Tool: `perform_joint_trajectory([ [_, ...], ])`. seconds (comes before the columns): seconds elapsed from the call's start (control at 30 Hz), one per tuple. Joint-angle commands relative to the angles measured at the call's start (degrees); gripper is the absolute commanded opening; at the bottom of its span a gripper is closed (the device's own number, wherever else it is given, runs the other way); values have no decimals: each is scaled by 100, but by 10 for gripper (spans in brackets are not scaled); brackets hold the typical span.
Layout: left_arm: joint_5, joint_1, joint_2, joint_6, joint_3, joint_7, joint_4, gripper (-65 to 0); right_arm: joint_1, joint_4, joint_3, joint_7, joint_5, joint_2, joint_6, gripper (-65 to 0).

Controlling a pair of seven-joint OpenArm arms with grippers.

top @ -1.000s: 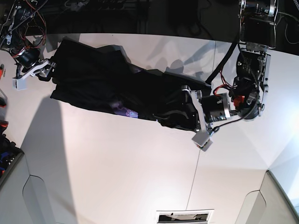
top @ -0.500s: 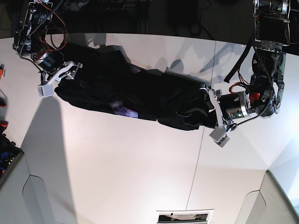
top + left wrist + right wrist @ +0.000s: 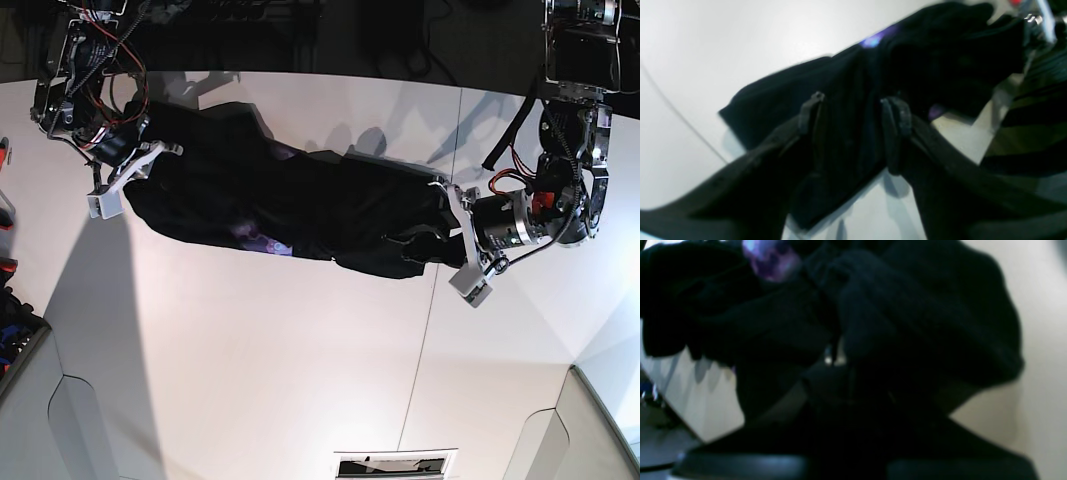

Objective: Layout the t-shirt on the table in an organized manner, then fold the t-shirt properly
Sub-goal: 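Grasp the folded bundle with both grippers and fold it again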

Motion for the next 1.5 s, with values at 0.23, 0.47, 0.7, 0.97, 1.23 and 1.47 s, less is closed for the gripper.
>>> perform_joint_trajectory([
  [0.23, 485, 487, -48, -54, -44, -734, -356, -355, 57, 245, 439, -4, 181, 1003, -48, -650],
  [0.47, 295, 695, 9, -54, -44, -1034, -752, -355, 57, 566, 439, -243, 509, 1469, -74, -650],
  [0.7, 651, 693, 490, -54, -44, -1172, -754, -355, 59, 1403, 437, -367, 590, 1003, -74, -650],
  [0.97, 839, 737, 960, -54, -22, -1325, -758, -355, 59, 2083, 437, -444, 455, -170, -72, -650],
  [1.23, 208, 796, 957, -54, -22, -1158, -758, -355, 247, 2420, 422, -433, 177, -831, -72, -650],
  [1.47, -173, 798, 953, -54, -22, -739, -758, -355, 730, 2420, -201, -407, -223, -1215, -70, -650],
])
